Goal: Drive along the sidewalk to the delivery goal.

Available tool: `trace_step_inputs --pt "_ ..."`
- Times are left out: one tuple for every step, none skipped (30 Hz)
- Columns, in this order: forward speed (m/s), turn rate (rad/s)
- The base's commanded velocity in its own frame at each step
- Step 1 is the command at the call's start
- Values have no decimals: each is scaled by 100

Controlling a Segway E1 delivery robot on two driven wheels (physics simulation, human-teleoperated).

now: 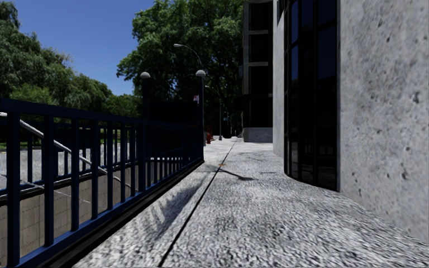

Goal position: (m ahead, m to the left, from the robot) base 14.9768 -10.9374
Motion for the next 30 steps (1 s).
trace_step_inputs --pt "200 0" --pt "200 0" --pt "200 0" --pt "200 0" --pt "200 0" --pt "200 0" --pt "200 0" --pt "200 0" --pt "200 0" --pt "200 0" --pt "200 -12" --pt "200 -62" --pt "200 -62" --pt "200 -104" --pt "200 -120" --pt "200 -120" --pt "200 -120" --pt "200 -120" --pt "200 -81" --pt "200 -2" --pt "200 -2" --pt "200 0" --pt "200 0" --pt "200 0" --pt "200 0" --pt "200 0" --pt "200 0" --pt "200 0" --pt "200 0" --pt "200 0"
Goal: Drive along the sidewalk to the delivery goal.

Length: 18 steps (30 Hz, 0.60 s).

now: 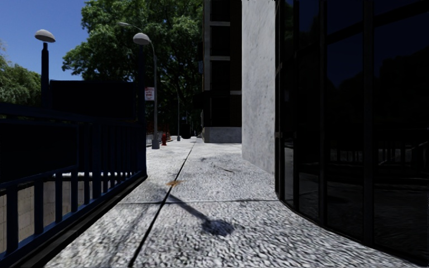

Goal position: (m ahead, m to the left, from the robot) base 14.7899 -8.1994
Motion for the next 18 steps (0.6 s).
trace_step_inputs --pt "200 0" --pt "200 0" --pt "200 0" --pt "200 0" --pt "200 2" --pt "200 50" --pt "200 97" --pt "200 111" --pt "200 79" --pt "200 30" --pt "200 0" --pt "200 0" --pt "200 0" --pt "200 0" --pt "200 0" --pt "200 0" --pt "200 0" --pt "200 0"
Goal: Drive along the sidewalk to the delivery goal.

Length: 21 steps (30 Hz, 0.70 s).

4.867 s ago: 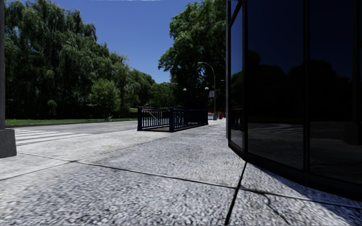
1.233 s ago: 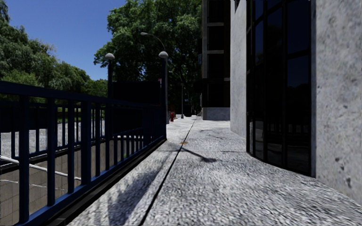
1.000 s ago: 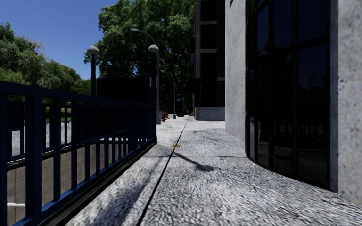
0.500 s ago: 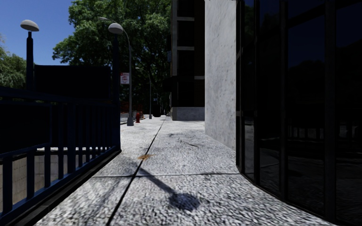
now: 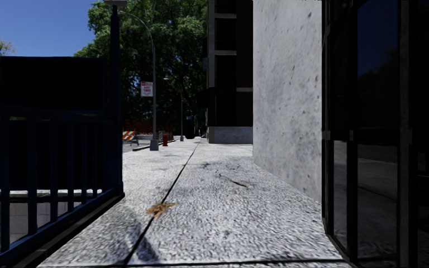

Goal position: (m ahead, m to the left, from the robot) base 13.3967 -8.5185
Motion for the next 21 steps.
trace_step_inputs --pt "200 0" --pt "200 0" --pt "200 0" --pt "200 0" --pt "200 0" --pt "200 0" --pt "200 0" --pt "200 0" --pt "200 0" --pt "200 0" --pt "200 0" --pt "200 36" --pt "200 56" --pt "200 56" --pt "200 24" --pt "200 0" --pt "200 0" --pt "200 0" --pt "200 0" --pt "200 0" --pt "200 0"
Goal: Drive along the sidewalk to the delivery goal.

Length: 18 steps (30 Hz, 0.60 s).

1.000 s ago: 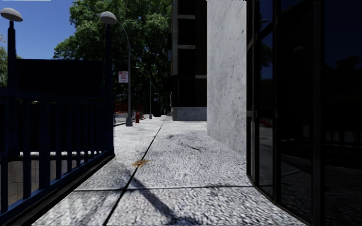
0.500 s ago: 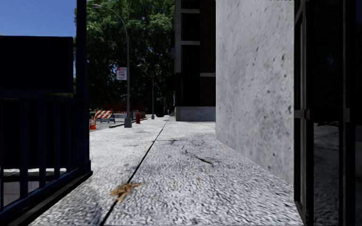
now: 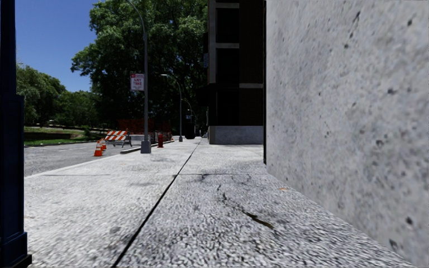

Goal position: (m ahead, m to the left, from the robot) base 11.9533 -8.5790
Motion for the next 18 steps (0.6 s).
trace_step_inputs --pt "200 0" --pt "200 0" --pt "200 0" --pt "200 0" --pt "200 0" --pt "200 0" --pt "200 0" --pt "200 0" --pt "200 0" --pt "200 0" --pt "200 0" --pt "200 0" --pt "200 0" --pt "200 0" --pt "200 0" --pt "200 0" --pt "200 0" --pt "200 0"
